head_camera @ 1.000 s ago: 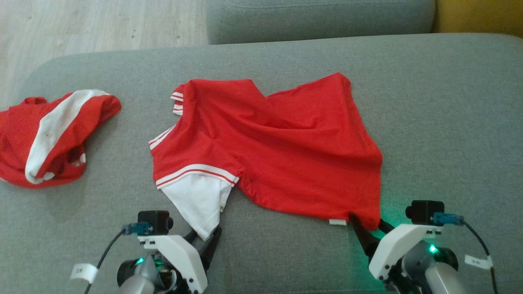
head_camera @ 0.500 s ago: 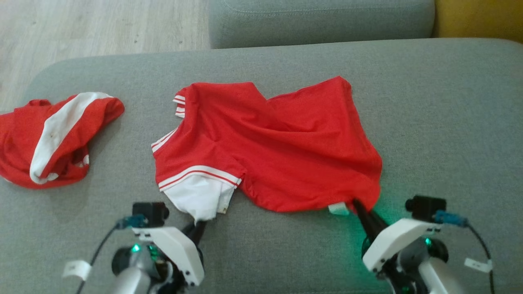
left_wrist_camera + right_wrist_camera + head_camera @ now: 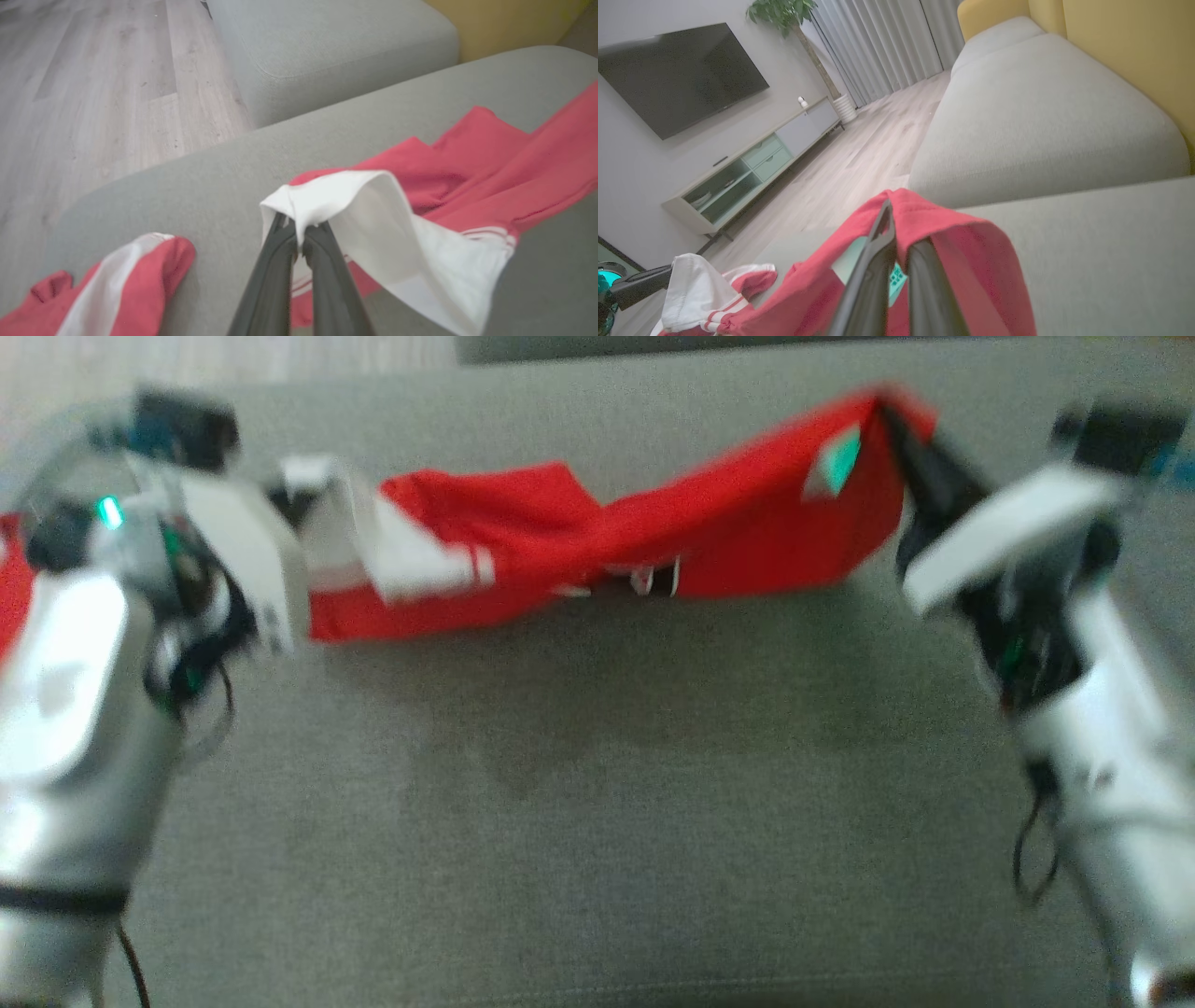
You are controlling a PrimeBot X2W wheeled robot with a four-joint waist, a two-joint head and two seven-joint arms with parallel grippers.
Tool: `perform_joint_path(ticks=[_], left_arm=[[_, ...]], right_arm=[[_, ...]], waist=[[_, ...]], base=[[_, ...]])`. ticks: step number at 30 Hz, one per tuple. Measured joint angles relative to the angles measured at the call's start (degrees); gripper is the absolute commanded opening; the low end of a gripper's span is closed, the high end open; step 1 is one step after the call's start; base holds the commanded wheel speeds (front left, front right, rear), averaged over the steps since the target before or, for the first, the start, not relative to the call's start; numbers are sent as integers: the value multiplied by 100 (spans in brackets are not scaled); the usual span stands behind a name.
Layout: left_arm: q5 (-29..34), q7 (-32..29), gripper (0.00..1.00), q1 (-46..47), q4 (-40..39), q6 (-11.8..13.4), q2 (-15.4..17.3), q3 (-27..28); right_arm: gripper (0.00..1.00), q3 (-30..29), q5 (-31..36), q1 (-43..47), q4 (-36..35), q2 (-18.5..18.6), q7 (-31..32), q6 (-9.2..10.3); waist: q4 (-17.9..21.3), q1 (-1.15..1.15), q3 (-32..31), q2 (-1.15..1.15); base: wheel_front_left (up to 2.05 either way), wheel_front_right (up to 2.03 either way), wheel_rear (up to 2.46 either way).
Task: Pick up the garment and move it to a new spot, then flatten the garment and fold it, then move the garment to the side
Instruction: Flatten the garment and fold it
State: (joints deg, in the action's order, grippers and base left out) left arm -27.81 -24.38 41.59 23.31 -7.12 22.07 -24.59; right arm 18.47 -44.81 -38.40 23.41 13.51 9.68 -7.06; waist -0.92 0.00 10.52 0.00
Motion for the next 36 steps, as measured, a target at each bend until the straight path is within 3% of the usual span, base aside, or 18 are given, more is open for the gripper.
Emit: perform_joint_path(ticks=[6, 14, 19, 23, 26, 31, 36], left_arm=[[0, 258, 0, 1631, 847, -2, -49, -307], [107, 1454, 0, 4305, 2045, -44, -300, -423], [146, 2298, 0, 5294, 2721, 12, -477, -212], [147, 2528, 0, 5754, 3127, 5, -537, -194], [-20, 2488, 0, 5778, 3437, -2, -581, -265], [-656, 1791, 0, 4658, 3278, -33, -519, -1274], [-1667, 994, 0, 3042, 2283, -44, 93, -2361]], right_arm=[[0, 134, -315, -1642, 833, 177, -205, 0], [0, 331, -788, -3958, 1500, 381, -1066, 0], [0, 588, -1059, -4836, 1718, 520, -1568, 0], [0, 865, -1336, -5148, 1729, 723, -1741, 0], [0, 1252, -1519, -5070, 1751, 902, -1605, 0], [0, 2095, -1931, -3989, 1601, 1206, -1141, 0], [0, 2800, -2557, -2419, 1216, 1624, -649, 0]], waist=[[69, 0, 519, 0], [114, -2, 1226, 0], [135, -2, 1359, 0], [97, 0, 1290, 0], [34, 0, 1215, 0], [-56, 0, 906, 0], [-122, 0, 427, 0]], base=[[0, 0, 0], [0, 0, 0], [0, 0, 0], [0, 0, 0], [0, 0, 0], [0, 0, 0], [0, 0, 0]])
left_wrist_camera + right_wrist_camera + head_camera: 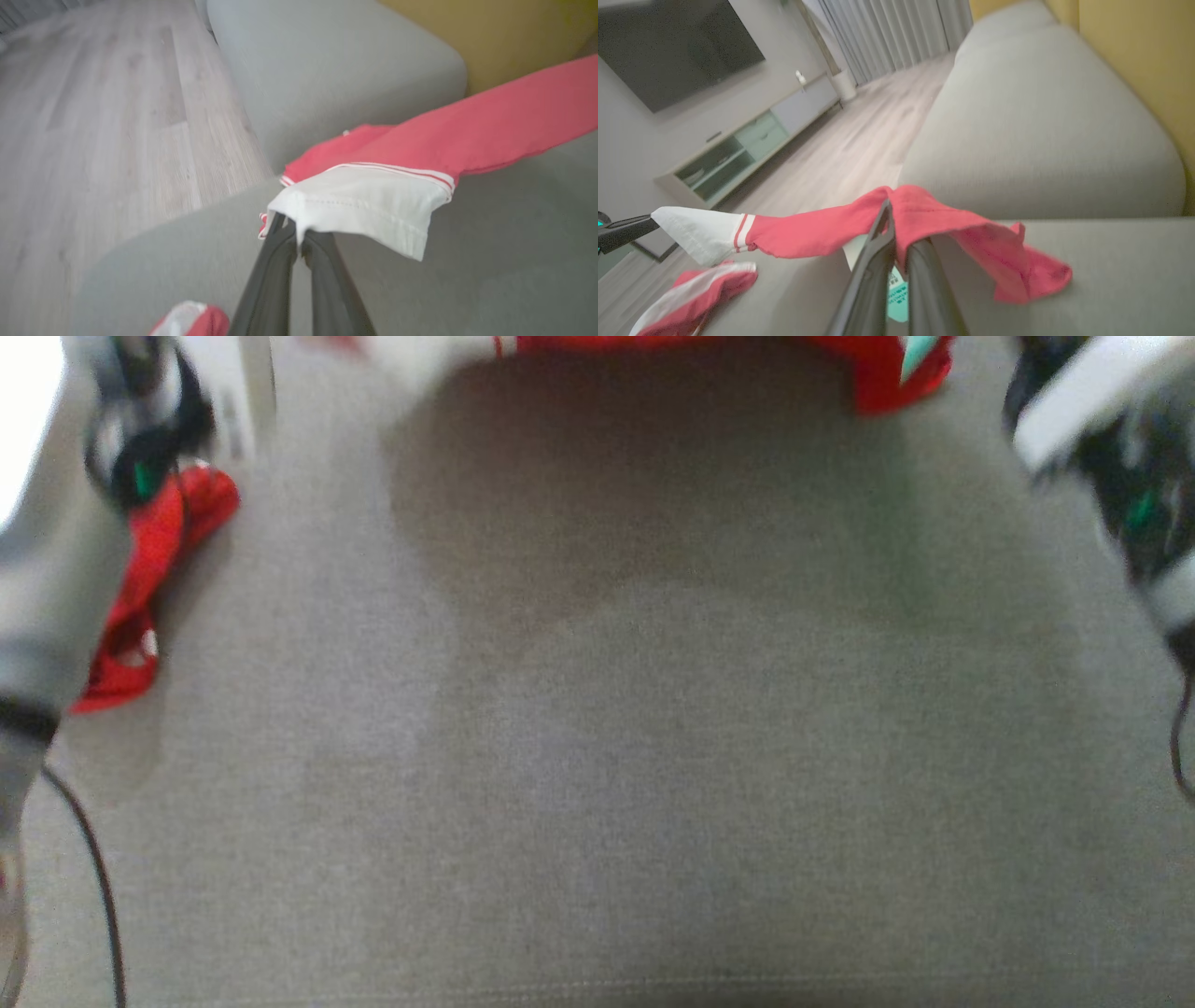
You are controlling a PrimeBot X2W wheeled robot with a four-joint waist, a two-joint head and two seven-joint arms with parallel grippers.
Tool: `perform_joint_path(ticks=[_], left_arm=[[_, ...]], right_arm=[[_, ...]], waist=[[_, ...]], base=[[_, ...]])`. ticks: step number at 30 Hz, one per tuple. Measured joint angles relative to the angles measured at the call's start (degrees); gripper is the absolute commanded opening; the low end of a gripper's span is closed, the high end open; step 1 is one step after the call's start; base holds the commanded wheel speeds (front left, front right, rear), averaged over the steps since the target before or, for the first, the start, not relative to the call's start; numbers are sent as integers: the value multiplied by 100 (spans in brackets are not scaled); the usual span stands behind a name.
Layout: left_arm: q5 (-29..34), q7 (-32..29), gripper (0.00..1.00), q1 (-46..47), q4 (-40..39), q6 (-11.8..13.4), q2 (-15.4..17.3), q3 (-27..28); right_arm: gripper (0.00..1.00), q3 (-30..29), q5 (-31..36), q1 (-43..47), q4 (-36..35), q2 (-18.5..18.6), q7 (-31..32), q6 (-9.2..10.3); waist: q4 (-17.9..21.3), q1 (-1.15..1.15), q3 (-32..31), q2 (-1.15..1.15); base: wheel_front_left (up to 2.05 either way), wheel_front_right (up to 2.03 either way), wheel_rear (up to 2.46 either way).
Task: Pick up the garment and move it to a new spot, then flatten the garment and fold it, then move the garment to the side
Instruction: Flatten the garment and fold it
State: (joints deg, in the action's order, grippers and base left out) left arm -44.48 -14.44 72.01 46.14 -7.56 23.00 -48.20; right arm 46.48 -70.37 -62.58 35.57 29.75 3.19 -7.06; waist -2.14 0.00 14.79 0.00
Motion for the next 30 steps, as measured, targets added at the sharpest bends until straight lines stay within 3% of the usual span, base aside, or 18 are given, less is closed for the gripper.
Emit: perform_joint_path(ticks=[8, 13, 16, 23, 26, 30], left_arm=[[-1494, -1940, 0, -1676, -2287, -1, 1468, -1408], [-2283, -3150, 0, -2288, -3561, 14, 2399, -1807], [-2781, -3777, 0, -2570, -4315, 215, 2816, -1951], [-3718, -4562, 0, -2964, -5784, 824, 3388, -2026], [-3864, -4630, 0, -2970, -5989, 992, 3570, -1998], [-3998, -4698, 0, -2901, -5854, 1072, 3544, -1905]], right_arm=[[0, 929, -894, 1577, -924, 792, 1367, 0], [0, 1378, -1269, 2180, -1350, 1220, 2221, 0], [0, 1624, -1372, 2410, -1590, 1488, 2730, 0], [0, 2011, -1820, 2843, -2004, 2183, 4032, 0], [0, 2026, -1912, 2815, -2157, 2327, 4326, 0], [0, 1950, -1929, 2565, -2126, 2292, 4501, 0]], waist=[[-62, 0, -901, 0], [-23, 1, -1379, 0], [31, 1, -1563, 0], [164, 1, -1580, 0], [202, 1, -1458, 0], [252, 1, -1224, 0]], base=[[0, 0, 0], [0, 0, 0], [0, 0, 0], [0, 0, 0], [0, 0, 0], [0, 0, 0]])
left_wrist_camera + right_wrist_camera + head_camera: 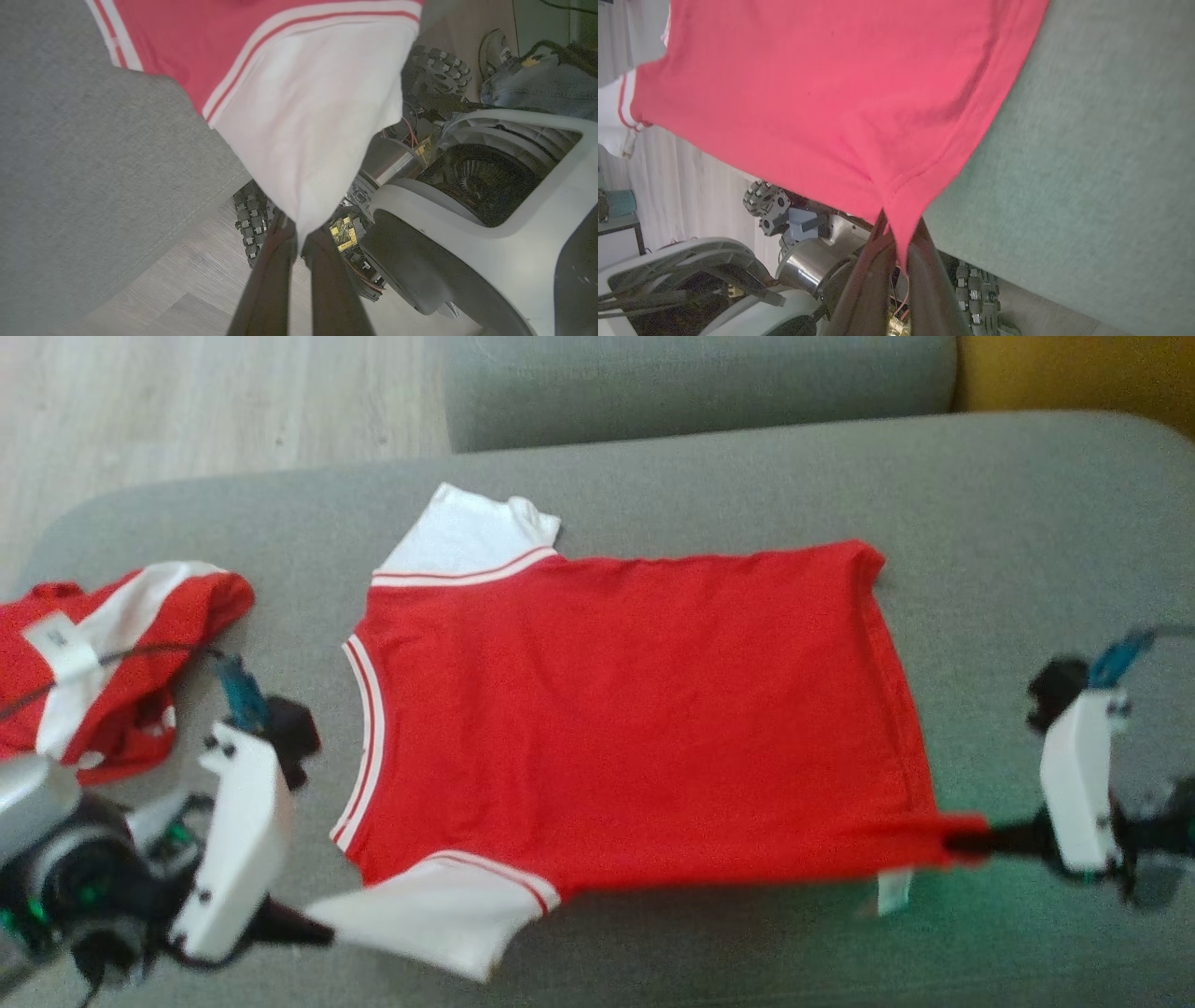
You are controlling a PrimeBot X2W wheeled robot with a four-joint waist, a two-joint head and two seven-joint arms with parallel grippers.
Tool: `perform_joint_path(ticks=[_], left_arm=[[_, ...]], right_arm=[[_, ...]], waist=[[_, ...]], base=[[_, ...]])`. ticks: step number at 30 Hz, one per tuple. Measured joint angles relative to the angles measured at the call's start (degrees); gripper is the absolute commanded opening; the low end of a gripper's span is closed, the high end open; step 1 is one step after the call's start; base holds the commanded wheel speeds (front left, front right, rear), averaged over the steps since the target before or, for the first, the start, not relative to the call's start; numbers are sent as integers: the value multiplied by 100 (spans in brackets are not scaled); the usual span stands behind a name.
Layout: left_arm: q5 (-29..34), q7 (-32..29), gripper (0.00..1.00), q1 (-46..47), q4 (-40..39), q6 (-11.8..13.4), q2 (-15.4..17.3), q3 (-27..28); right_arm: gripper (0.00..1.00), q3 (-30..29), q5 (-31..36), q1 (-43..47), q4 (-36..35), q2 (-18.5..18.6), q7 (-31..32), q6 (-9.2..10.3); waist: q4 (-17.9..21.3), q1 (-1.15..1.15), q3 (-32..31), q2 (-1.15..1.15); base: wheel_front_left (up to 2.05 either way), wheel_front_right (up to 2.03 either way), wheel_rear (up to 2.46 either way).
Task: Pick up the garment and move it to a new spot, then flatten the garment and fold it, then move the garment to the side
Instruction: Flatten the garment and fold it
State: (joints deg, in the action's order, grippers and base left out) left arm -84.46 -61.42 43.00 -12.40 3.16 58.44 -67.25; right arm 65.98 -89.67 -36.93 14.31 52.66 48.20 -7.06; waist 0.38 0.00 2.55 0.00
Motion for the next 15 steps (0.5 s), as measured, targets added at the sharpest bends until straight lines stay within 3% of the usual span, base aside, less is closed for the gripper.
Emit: perform_joint_path(ticks=[9, 15], left_arm=[[85, -209, 0, 916, 1390, 45, -665, 298], [504, 51, 0, 1267, 2296, -166, -1302, 308]], right_arm=[[0, -344, -296, -1156, 965, -844, 337, 0], [0, -346, -296, -1483, 1645, -1289, 361, 0]], waist=[[133, 0, 568, 0], [195, 0, 853, 0]], base=[[0, 0, 0], [0, 0, 0]])
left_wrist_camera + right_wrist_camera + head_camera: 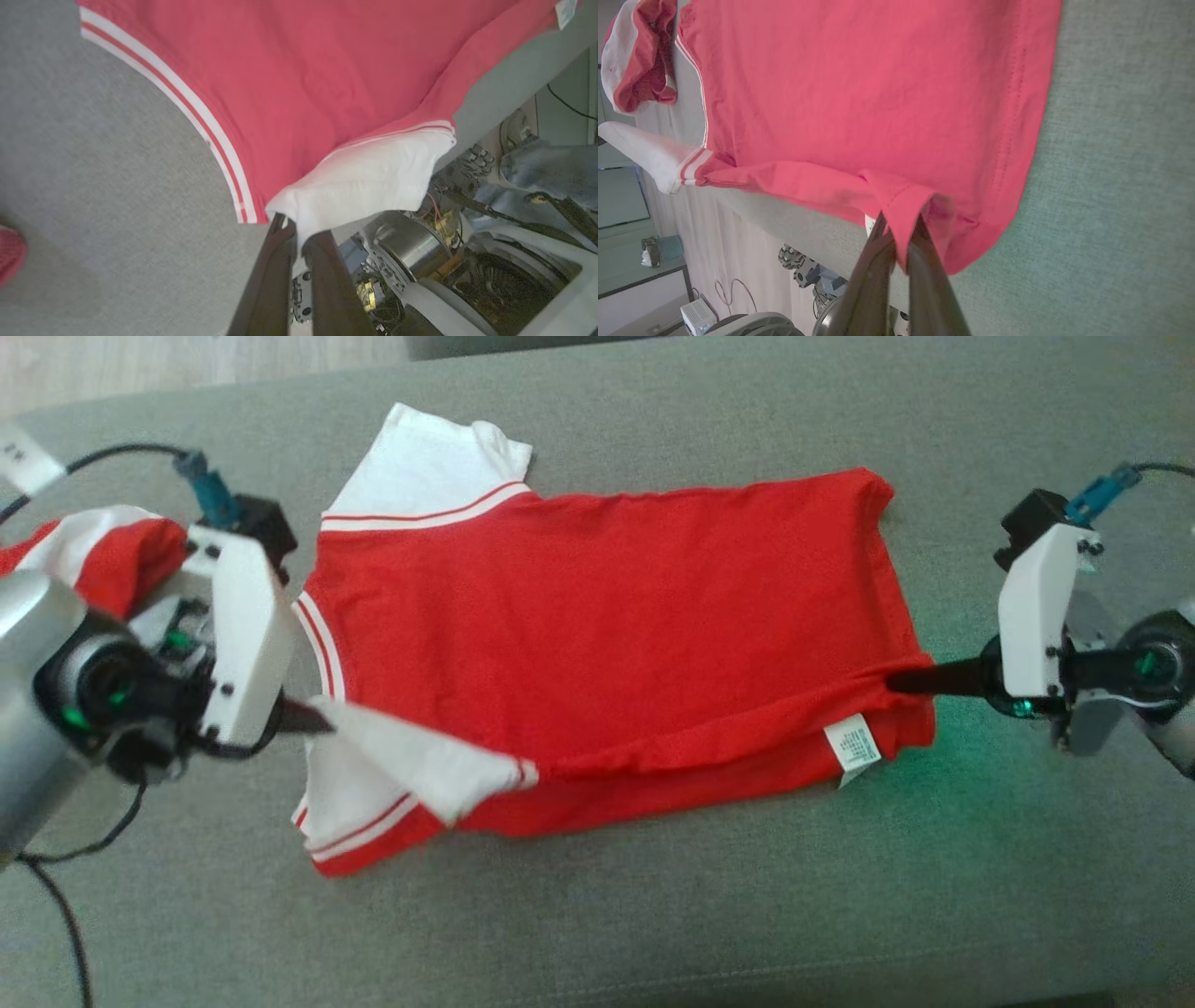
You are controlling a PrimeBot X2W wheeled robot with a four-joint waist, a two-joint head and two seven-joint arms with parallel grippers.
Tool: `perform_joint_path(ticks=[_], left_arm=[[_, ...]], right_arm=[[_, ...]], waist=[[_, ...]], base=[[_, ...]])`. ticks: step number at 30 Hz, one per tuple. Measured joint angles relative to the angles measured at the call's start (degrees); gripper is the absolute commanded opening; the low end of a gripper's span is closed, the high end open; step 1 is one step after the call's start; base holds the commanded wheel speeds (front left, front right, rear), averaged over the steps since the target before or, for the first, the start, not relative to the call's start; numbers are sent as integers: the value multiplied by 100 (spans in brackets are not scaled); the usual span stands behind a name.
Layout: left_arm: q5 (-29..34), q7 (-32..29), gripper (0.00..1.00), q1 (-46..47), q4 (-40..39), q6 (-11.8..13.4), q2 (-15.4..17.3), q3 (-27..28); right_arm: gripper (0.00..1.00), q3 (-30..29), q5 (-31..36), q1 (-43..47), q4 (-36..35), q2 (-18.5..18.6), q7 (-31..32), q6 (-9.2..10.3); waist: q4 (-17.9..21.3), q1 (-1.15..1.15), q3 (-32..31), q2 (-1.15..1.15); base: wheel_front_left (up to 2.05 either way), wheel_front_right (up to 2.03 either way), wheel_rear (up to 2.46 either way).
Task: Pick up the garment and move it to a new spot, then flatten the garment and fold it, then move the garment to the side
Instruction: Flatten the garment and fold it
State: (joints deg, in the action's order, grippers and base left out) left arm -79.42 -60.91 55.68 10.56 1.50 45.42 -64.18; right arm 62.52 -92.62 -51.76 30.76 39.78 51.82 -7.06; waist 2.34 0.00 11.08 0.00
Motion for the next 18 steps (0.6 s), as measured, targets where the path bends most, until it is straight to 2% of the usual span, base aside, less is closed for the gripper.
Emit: perform_joint_path(ticks=[6, 7, 8, 9, 15, 18], left_arm=[[280, 578, 0, 166, 929, -310, -502, 32], [345, 701, 5, 166, 1083, -348, -578, 31], [401, 817, 49, 165, 1234, -411, -645, 32], [421, 932, 100, 163, 1384, -439, -710, 35], [809, 1874, 100, 135, 1945, -703, -994, 42], [1129, 2512, 100, 75, 1991, -771, -1018, 31]], right_arm=[[0, -5, -13, -85, 488, -299, -26, 0], [27, 2, 2, -85, 548, -333, -49, 0], [55, 12, 37, -85, 611, -363, -108, 0], [100, 13, 80, -85, 686, -397, -200, 0], [100, -12, 127, -52, 901, -530, -550, 0], [100, -92, 193, -3, 811, -488, -1083, 0]], waist=[[27, 0, 103, 0], [28, 0, 101, 0], [32, 0, 92, 0], [34, 0, 75, 0], [9, 0, -150, 0], [-26, 0, -328, 0]], base=[[0, 0, 0], [0, 0, 0], [0, 0, 0], [0, 0, 0], [0, 0, 0], [0, 0, 0]])
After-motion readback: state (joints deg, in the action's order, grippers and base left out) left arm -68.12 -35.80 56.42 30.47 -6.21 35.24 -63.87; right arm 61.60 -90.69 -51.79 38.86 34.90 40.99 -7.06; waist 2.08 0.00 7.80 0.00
